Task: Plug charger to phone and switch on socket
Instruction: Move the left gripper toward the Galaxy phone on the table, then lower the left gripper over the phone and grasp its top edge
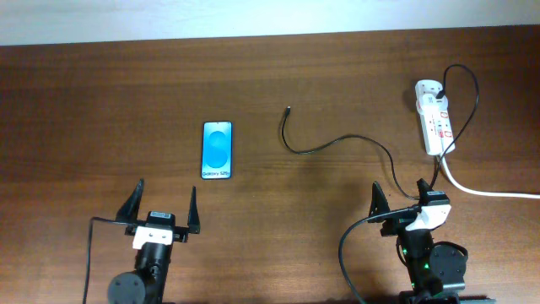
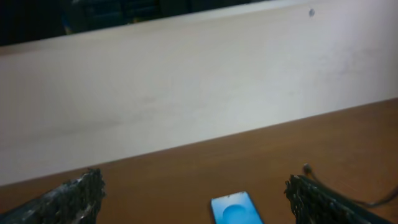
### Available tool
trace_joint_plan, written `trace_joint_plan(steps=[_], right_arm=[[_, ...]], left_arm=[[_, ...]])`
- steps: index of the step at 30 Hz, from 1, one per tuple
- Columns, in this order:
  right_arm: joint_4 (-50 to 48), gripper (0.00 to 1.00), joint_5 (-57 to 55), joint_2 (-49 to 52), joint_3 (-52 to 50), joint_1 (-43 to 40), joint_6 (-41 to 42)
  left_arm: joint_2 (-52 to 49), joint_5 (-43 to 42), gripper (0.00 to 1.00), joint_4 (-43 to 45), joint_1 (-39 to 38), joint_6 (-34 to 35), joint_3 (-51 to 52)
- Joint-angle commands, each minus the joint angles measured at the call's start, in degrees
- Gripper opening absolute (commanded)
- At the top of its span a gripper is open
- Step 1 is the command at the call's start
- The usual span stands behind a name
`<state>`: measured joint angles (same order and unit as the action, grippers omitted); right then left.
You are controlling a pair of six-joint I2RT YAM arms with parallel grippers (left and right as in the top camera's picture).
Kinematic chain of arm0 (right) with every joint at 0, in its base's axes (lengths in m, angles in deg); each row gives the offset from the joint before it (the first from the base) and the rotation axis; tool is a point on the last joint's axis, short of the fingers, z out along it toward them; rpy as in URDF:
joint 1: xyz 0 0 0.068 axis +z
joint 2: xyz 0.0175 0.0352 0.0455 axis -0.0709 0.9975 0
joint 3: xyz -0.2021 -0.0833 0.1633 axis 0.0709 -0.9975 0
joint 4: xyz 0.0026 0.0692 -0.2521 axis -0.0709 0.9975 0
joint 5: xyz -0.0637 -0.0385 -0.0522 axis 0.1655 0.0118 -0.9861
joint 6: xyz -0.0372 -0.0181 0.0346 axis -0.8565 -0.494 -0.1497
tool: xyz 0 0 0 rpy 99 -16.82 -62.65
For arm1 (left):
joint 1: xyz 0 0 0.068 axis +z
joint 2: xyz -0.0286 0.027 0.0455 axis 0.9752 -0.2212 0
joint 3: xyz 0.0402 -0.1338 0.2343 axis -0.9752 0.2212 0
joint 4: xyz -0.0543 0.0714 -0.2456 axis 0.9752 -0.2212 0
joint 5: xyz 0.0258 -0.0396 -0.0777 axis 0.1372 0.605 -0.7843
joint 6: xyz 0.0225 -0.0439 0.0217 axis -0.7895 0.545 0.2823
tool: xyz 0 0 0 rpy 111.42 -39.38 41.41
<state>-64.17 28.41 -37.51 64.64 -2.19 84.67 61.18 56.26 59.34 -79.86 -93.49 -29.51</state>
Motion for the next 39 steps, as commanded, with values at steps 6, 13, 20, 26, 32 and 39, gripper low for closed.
trace_joint_plan(steps=[6,13,20,26,32,39], right_arm=[[0.04,0.98,-0.09,-0.48,-0.46,0.42,0.26],[0.04,0.98,-0.09,-0.48,-0.46,0.42,0.26],[0.04,0.98,-0.09,-0.48,-0.46,0.42,0.26],[0.04,0.98,-0.09,-0.48,-0.46,0.42,0.26],[0.04,0.98,-0.09,-0.48,-0.46,0.42,0.26],[0.04,0.98,-0.09,-0.48,-0.46,0.42,0.26]], left_arm=[[-28.52,-6.47,0.99,0.24,0.28,1.49,-23.78],[-69.99,-16.52,0.99,-22.01,0.28,1.49,-60.96],[-95.69,-19.69,0.99,-40.54,-0.11,1.44,-84.61],[-99.65,-20.22,0.99,-47.21,-0.74,1.53,-84.89],[-99.76,-22.51,1.0,-50.77,-0.74,1.49,-84.87],[-99.76,-5.97,0.99,-53.37,-5.27,7.17,-89.24]])
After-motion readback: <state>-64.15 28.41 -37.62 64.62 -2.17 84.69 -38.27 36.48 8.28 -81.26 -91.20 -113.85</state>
